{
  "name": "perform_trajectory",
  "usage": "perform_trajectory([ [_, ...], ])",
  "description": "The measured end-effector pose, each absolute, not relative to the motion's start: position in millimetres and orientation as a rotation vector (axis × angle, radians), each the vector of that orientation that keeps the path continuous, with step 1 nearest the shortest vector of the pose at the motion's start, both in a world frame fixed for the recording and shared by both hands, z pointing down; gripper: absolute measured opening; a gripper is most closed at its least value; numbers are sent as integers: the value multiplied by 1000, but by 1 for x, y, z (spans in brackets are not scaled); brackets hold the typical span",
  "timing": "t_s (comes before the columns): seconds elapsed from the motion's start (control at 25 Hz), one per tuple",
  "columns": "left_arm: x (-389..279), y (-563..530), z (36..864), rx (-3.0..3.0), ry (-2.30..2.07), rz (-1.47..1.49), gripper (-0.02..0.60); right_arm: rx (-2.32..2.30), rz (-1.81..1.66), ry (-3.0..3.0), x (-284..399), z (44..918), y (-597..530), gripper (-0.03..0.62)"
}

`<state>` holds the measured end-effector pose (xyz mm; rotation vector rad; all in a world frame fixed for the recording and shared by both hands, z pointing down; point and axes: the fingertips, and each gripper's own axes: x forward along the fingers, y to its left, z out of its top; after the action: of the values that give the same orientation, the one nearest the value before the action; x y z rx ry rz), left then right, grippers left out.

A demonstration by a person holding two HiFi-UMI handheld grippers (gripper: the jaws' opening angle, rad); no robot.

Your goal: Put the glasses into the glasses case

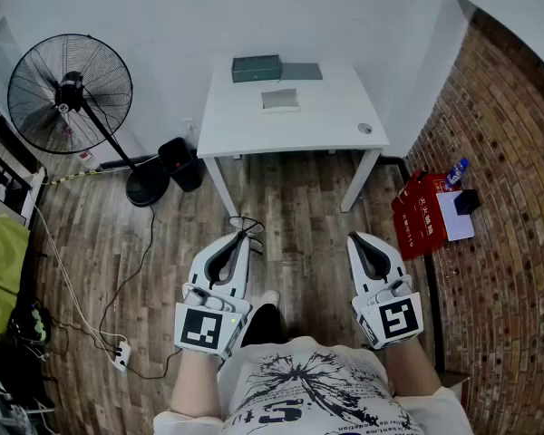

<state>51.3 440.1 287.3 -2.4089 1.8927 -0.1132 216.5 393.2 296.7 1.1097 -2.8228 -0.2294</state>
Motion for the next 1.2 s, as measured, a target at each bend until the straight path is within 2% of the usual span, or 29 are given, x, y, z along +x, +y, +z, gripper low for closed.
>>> perform_trajectory([
  [0.76,49,422,293,-2425,1892,-98,15,1210,-117,-2833,227,309,369,14],
  [1.2,-18,299,302,-2442,1884,-59,15,1185,-112,-2787,163,325,256,14],
])
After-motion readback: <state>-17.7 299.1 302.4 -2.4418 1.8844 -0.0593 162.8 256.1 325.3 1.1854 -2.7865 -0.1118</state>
